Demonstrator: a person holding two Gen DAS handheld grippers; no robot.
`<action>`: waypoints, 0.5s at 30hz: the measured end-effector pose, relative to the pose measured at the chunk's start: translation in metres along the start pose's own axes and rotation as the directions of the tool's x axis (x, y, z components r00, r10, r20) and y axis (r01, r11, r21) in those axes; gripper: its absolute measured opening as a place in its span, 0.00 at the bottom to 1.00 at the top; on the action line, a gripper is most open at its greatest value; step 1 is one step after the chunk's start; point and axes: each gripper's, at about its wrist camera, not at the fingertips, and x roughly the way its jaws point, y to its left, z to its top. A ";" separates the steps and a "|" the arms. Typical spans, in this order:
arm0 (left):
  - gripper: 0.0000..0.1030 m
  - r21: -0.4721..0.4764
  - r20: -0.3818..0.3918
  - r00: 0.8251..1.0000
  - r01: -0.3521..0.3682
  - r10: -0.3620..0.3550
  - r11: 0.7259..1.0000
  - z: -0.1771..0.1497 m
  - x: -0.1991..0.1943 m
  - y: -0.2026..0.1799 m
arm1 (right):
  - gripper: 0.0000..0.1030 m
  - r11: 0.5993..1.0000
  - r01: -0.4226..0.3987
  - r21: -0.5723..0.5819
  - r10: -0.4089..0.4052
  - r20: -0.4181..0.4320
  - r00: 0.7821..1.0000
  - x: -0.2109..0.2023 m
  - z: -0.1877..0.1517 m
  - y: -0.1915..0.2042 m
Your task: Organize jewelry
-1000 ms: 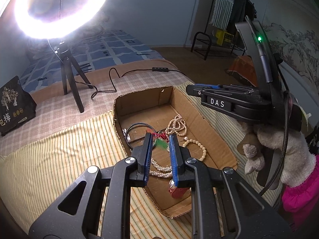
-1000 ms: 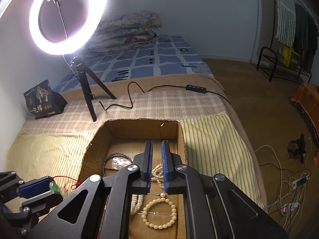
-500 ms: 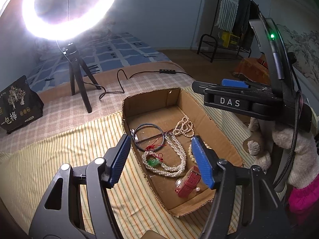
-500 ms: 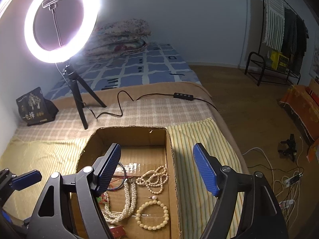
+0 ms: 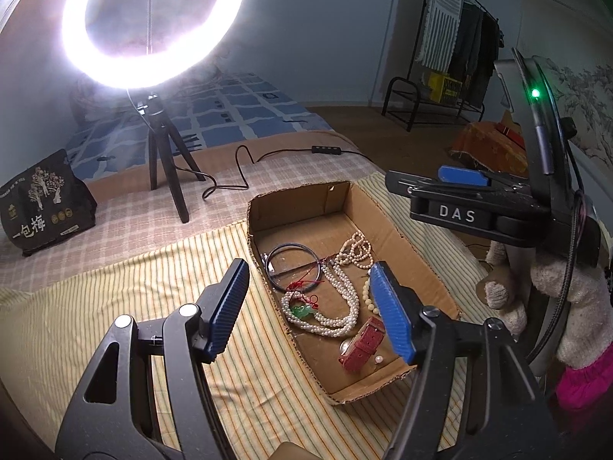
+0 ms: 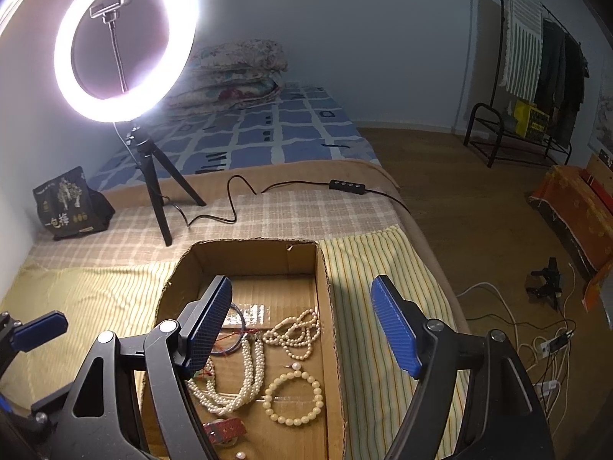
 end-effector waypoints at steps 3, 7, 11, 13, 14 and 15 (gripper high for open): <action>0.66 0.000 0.008 1.000 -0.005 0.005 1.000 0.000 -0.008 0.002 | 0.73 1.000 0.004 0.003 -0.004 0.005 1.000 -0.007 -0.002 0.000; 0.66 -0.010 0.021 1.000 -0.010 0.010 1.000 -0.001 -0.018 0.006 | 0.73 1.000 0.005 0.006 -0.005 0.008 1.000 -0.014 -0.003 0.005; 0.66 -0.011 0.041 0.999 -0.023 0.024 1.000 -0.003 -0.031 0.010 | 0.73 1.000 0.004 0.002 -0.004 0.010 1.000 -0.022 -0.006 0.010; 0.66 -0.010 0.048 0.998 -0.029 0.029 1.000 -0.004 -0.036 0.011 | 0.73 1.000 0.002 -0.002 -0.002 0.018 1.000 -0.028 -0.008 0.014; 0.66 -0.010 0.050 0.998 -0.030 0.030 1.000 -0.004 -0.037 0.013 | 0.73 1.000 0.005 -0.006 -0.005 0.023 1.000 -0.031 -0.008 0.016; 0.66 -0.010 0.053 0.998 -0.032 0.032 0.999 -0.005 -0.039 0.014 | 0.73 1.000 0.007 -0.011 -0.006 0.028 1.000 -0.034 -0.009 0.018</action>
